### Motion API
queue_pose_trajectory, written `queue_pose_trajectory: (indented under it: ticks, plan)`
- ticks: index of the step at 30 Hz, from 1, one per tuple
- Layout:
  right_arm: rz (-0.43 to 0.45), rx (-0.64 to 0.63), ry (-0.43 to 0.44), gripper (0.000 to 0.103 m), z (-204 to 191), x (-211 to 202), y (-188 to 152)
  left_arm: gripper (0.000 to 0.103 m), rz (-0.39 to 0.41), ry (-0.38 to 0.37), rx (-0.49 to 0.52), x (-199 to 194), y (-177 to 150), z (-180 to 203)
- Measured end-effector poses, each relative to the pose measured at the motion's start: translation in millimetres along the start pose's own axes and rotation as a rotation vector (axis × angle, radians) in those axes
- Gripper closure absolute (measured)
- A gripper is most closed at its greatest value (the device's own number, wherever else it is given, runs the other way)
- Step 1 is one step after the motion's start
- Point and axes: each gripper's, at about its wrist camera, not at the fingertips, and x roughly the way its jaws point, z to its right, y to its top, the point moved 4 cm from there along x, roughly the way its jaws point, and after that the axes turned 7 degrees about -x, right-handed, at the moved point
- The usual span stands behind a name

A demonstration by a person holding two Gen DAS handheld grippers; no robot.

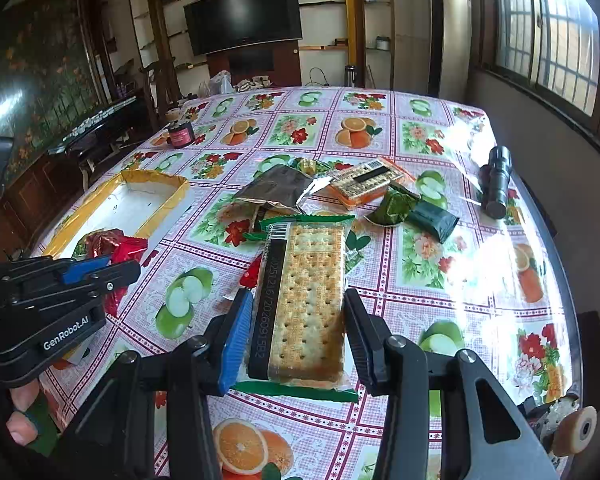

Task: Organize snacks
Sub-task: 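Grasp the red snack bar with the left tool while the right tool grasps the cracker pack, then carry the red snack bar and cracker pack over the white tray with both tools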

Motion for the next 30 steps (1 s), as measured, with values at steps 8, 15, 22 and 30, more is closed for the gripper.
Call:
queue_pose_trajectory:
  ticks: [8, 15, 22, 30]
  plan:
    - [0.026, -0.045, -0.03, 0.057, -15.2, -10.0, 10.1, 0.083, 0.037, 0.007, -0.012, -18.8, -1.0, -12.1]
    - [0.058, -0.079, -0.026, 0.057, -30.3, -19.1, 20.1, 0.083, 0.05, 0.014, -0.042, -27.8, -0.7, -27.6]
    - [0.067, -0.113, -0.028, 0.057, -43.9, -18.4, 26.8, 0.083, 0.063, 0.024, -0.062, -34.6, -0.8, -41.1]
    - [0.075, -0.131, -0.02, 0.057, -54.7, -19.6, 31.8, 0.083, 0.068, 0.028, -0.078, -37.5, -0.3, -52.0]
